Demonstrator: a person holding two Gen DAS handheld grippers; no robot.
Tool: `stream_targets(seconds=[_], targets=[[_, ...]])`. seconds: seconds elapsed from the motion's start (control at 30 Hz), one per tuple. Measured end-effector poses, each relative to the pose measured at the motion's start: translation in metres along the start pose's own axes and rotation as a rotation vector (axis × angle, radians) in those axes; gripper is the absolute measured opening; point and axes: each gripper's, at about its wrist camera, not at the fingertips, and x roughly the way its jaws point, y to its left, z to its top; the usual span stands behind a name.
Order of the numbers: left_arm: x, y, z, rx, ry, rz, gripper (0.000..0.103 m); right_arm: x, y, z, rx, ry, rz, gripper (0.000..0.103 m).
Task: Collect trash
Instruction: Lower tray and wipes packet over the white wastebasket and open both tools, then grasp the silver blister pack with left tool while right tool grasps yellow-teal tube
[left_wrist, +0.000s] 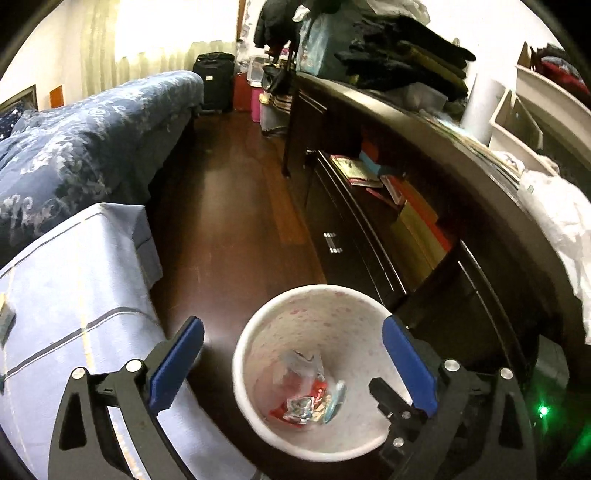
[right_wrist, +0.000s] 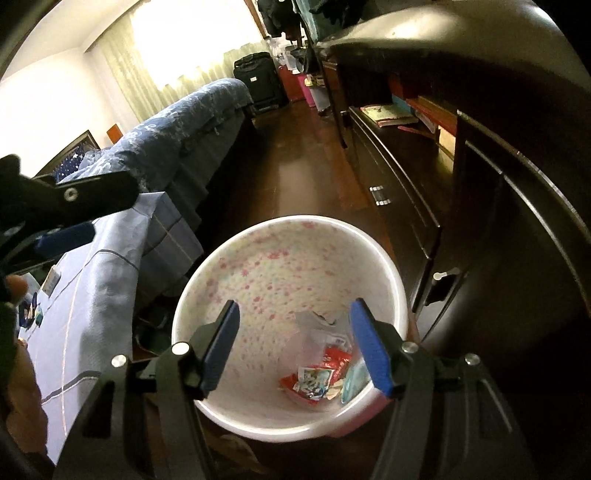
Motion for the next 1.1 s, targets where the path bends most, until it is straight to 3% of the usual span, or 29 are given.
stream_targets(seconds=[0.17, 0.23, 0.37, 0.53, 0.77, 0.97, 1.1], targets=[[-0.034, 0.022, -0.008, -0.034, -0.031, 0.029, 0.099, -0.019, 0.017, 0.002, -0.043, -0.024, -0.006, 0.065], [-0.052, 0.035, -0.015, -0.044, -0.048, 0.064, 0.099, -0.032, 0.029, 0.002, -0.075, -0.046, -0.022, 0.071], [-0.085, 0.067, -0.032, -0.075, -0.071, 0.145, 0.099, -0.055, 0.059, 0.001, -0.142, -0.088, -0.033, 0.074], [-0.126, 0.120, -0.062, -0.157, -0.080, 0.287, 0.099, -0.077, 0.116, -0.011, -0.256, -0.096, 0.055, 0.080], [-0.163, 0.198, -0.115, -0.255, -0.027, 0.479, 0.099, -0.081, 0.204, -0.038, -0.430, -0.053, 0.169, 0.081], [-0.170, 0.259, -0.149, -0.311, 0.030, 0.489, 0.099, -0.083, 0.264, -0.064, -0.558, -0.020, 0.222, 0.081], [-0.169, 0.287, -0.162, -0.331, 0.049, 0.416, 0.099, -0.088, 0.288, -0.071, -0.612, -0.030, 0.225, 0.081]])
